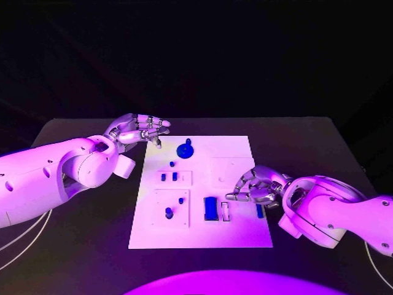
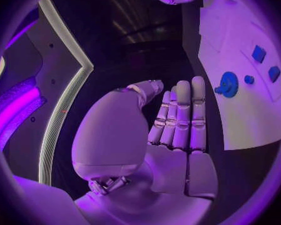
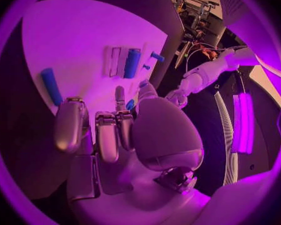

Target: Assemble the parts on the task board

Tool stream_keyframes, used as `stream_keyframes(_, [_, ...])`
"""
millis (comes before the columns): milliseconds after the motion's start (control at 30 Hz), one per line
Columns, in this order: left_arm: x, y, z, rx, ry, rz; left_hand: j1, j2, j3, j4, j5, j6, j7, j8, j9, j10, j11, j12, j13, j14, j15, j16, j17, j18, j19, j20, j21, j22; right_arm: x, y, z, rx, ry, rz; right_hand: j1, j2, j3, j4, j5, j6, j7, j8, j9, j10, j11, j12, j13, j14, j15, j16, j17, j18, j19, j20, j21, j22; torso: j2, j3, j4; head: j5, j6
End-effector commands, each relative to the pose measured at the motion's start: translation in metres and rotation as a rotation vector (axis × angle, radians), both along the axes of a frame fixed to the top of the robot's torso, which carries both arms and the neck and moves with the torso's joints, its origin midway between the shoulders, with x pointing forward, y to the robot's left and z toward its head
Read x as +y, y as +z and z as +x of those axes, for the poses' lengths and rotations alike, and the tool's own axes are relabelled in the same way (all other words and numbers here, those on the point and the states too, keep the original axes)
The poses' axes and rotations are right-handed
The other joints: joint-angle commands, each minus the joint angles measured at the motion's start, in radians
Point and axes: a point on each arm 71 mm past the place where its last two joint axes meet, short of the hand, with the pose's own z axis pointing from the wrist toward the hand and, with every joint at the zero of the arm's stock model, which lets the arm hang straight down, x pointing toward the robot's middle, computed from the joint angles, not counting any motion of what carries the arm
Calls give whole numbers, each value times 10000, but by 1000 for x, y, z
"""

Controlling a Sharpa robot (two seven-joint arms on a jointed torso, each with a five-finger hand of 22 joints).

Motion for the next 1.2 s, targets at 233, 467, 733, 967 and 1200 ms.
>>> stream_keyframes(233, [-3, 2, -1, -111, -60, -139, -36, 33, 15, 59, 60, -69, -32, 25, -13, -62, -10, 72, -15, -31, 48, -7, 14, 151, 42, 23, -73, -14, -48, 12, 6, -783, -458, -839, 601, -98, -120, -94, 44, 126, -16, -71, -17, 283, 68, -44, 1485, 861, 107, -8, 1765, 12, 130, 124, 131, 1784, 6, -9, 4, -258, 38])
stream_keyframes(467, [-5, 2, -2, -114, -109, -170, -36, 33, 15, 59, 60, -69, -32, 25, -13, -62, -10, 72, -15, -31, 48, -7, 14, 151, 42, 23, -73, -14, -73, 4, 1, -598, -444, -2111, 1004, -132, -121, -100, 51, 335, -77, -91, -33, 281, 18, -55, 1487, 869, 70, 4, 1810, -10, 170, 109, 282, 1822, 15, -3, 17, -346, 31])
stream_keyframes(733, [-5, 2, -2, -112, -110, -171, -36, 33, 15, 59, 60, -69, -32, 25, -13, -62, -10, 72, -15, -31, 48, -7, 14, 151, 42, 23, -73, -14, -78, -8, -7, -351, -326, -2633, 1060, -131, -138, -62, 48, 440, -108, -75, -30, 286, -8, -55, 1490, 872, 52, 9, 1827, -18, 185, 98, 331, 1835, 14, 9, 8, -364, 0])
stream_keyframes(967, [-5, 2, -2, -107, -118, -173, -36, 33, 15, 59, 60, -69, -32, 25, -13, -62, -10, 72, -15, -31, 48, -7, 14, 151, 42, 23, -73, -14, -73, -14, -7, -267, -253, -2757, 1067, -141, -172, -22, 42, 523, -132, -61, -27, 293, -29, -52, 1496, 877, 34, 16, 1850, -27, 200, 85, 382, 1847, 15, 0, 25, -359, -26])
stream_keyframes(1200, [-4, 2, -2, -97, -108, -163, -36, 33, 15, 59, 60, -69, -32, 25, -13, -62, -10, 72, -15, -31, 48, -7, 14, 151, 42, 23, -73, -14, -65, -24, -9, -64, -116, -2780, 1035, -152, -216, 9, 37, 583, -149, -52, -25, 298, -43, -50, 1500, 878, 21, 18, 1855, -25, 199, 74, 370, 1845, 16, -1, 23, -335, -45])
